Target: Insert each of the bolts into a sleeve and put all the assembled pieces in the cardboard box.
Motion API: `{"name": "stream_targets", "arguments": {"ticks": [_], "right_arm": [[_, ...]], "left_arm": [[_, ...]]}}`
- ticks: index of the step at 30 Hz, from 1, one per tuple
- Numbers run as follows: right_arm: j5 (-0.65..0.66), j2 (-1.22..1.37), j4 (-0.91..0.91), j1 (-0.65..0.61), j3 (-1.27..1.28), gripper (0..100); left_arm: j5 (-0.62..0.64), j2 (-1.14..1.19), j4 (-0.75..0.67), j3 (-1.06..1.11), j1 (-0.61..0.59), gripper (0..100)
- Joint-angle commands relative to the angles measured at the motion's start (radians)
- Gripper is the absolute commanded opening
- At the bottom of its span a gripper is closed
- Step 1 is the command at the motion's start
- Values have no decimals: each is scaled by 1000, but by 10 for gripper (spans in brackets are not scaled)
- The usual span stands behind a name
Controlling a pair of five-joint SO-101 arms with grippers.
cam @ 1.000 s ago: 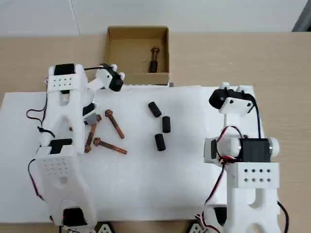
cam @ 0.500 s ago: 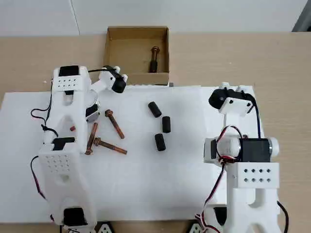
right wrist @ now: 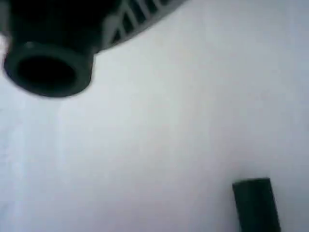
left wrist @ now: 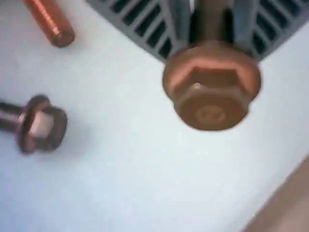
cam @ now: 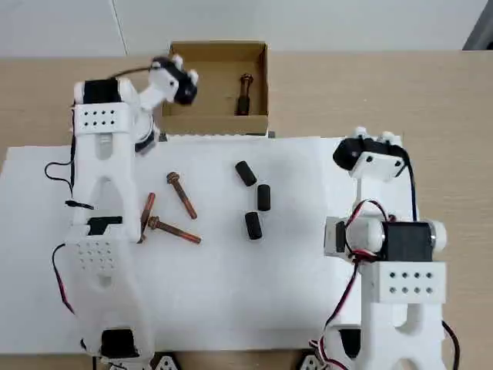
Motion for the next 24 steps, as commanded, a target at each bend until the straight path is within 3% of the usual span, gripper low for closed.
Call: {"name": "stream_targets", "arguments": {"ticks": [1, 7, 15, 24], "right_arm": [[11, -24, -4, 2, -87, 3], [12, -39, 15, -4, -149, 4], [51, -269, 2, -2, -117, 3], [44, -478, -116, -1, 89, 2]], "left_arm": [[124, -172, 20, -58, 52, 5], [204, -385, 20, 7, 153, 5], [221, -732, 14, 321, 247, 5], [591, -1023, -58, 710, 347, 5]]}}
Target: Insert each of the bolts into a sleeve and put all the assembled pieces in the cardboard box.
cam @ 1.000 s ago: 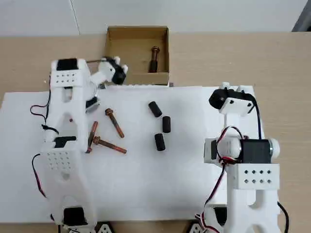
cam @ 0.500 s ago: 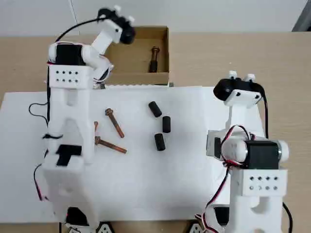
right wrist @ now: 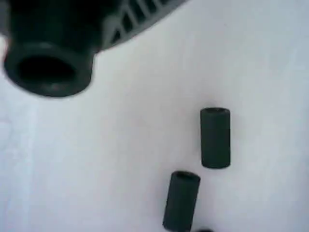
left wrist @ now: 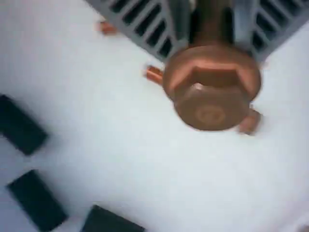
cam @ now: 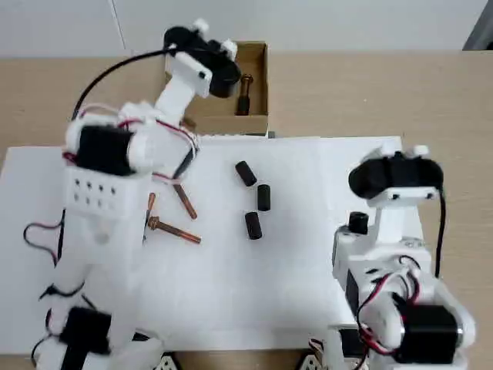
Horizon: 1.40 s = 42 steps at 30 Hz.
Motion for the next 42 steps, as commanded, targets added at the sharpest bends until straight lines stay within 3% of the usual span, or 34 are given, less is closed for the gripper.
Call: {"name": "stream_targets", "arguments": {"ticks": [1, 9, 18, 27, 35, 39, 42], "right_arm": [[6, -85, -122, -1, 80, 2], [6, -285, -355, -25, 396, 2], [8, -524, -575, -166, 695, 2], [9, -591, -619, -300, 822, 2], [11, -591, -782, -429, 919, 2], [15, -591, -842, -513, 962, 2], [15, -591, -881, -568, 988, 2]], "left_arm": [[138, -138, -75, 140, 34, 5], [322, -384, -259, 518, 34, 5], [384, -775, -471, 1003, 34, 5], [384, -1235, -694, 1395, 28, 5], [385, -1550, -738, 1557, 29, 5], [388, -1594, -744, 1573, 26, 5], [485, -1591, -793, 1569, 26, 5]]}}
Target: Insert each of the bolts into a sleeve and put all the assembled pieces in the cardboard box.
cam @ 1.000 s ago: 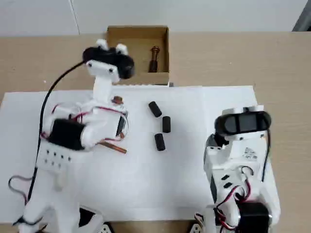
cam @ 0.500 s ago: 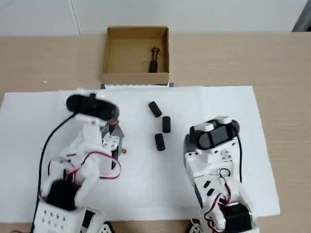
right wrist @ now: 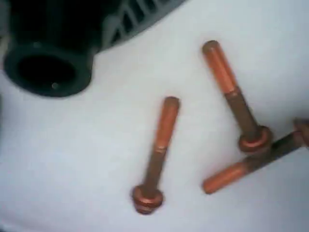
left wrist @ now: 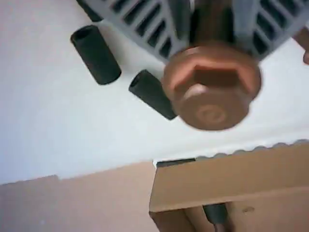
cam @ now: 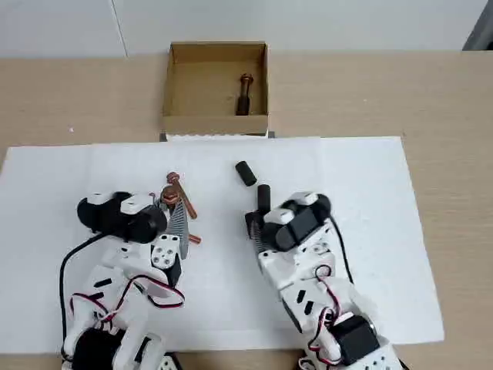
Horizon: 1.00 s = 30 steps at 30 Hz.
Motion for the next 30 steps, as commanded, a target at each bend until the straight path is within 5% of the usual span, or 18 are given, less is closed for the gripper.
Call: {"name": "stream_targets", "arguments": {"ticks": [1, 15, 30], "right_arm": [[12, -12, -64, -64, 14, 2], [123, -12, -117, -200, 41, 2], [167, -13, -153, -242, 35, 2]], "left_arm": [[127, -15, -91, -10, 0, 5], [434, -14, -253, 28, 9, 7], [436, -11, -249, 30, 181, 6]]}}
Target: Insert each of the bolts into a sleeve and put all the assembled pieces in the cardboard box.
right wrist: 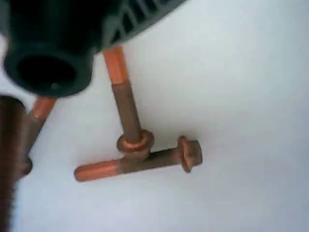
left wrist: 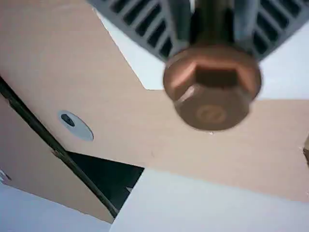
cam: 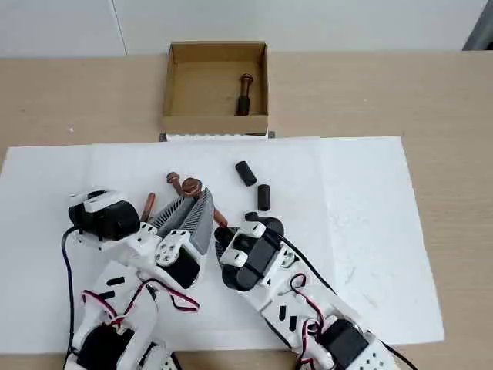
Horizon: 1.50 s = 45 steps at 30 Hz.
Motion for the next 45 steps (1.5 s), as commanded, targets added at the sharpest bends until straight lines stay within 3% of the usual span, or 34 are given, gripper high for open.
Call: {"name": "stream_targets", "arguments": {"ticks": [1, 22, 29, 37, 45], "right_arm": [[26, -13, -45, -8, -8, 2], [51, -13, -50, 45, -25, 2], [51, -13, -50, 45, -35, 2], [52, -13, -50, 45, -35, 2], [52, -13, -50, 45, -35, 2]], "left_arm": [[3, -9, -26, -4, 5, 6], [-26, -9, 71, 15, 15, 6], [-29, -9, 100, 56, 103, 6], [-124, -11, 183, 73, 144, 8], [-129, -9, 186, 44, 51, 189]]}}
